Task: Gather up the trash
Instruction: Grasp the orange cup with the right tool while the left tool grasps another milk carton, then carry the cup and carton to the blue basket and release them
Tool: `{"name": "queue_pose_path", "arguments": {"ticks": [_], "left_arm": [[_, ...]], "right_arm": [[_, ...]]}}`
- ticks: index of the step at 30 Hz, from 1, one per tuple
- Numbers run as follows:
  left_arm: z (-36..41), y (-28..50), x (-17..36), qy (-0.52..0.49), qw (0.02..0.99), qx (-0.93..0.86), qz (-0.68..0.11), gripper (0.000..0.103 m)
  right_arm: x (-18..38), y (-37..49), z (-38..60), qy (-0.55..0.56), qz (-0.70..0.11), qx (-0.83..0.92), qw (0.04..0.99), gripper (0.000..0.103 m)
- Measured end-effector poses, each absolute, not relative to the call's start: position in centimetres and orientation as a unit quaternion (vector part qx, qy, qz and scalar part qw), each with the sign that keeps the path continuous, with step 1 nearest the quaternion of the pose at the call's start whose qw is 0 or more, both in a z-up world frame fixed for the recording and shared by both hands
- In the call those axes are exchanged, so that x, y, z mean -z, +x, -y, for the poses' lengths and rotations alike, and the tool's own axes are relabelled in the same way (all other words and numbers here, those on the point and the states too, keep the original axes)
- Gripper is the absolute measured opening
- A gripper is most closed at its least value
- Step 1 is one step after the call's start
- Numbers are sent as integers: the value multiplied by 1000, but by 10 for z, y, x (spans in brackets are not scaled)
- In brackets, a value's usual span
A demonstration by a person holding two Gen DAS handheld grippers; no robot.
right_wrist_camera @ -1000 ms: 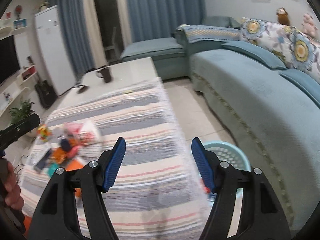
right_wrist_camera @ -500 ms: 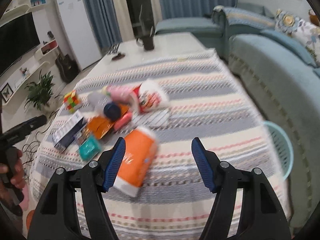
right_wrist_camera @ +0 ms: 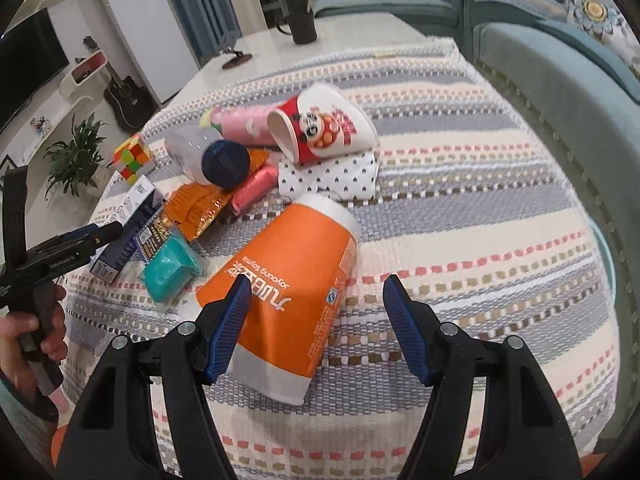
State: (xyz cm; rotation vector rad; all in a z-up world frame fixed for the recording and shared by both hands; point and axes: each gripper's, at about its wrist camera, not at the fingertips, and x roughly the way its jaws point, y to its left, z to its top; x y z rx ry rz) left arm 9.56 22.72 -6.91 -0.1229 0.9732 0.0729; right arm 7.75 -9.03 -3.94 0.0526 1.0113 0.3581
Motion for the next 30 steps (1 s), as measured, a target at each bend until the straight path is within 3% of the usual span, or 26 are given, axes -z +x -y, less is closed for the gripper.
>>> {"name": "queue_pose_path", "arguments": {"ticks": [9,14,17,24,30], "left_arm": [[-226,104,75,-77,873,-34,-480,69],[-222,108,79,-96,870,-33,-482,56],[-228,105,78,-121,871,-34,-475,54],[-229,87,52,-163,887,-19,-433,52],[-196,80,16,-149,905,2,-398,52]], "right_arm": [[55,94,79,97,-520,-207,823,65],[61,97,70,109,-530,-218,813,65],[66,103,69,129,-543,-229,798,64],[66,106,78,173,-551,-261,774,50],[29,93,94,144,-501,-261,812,49]]}}
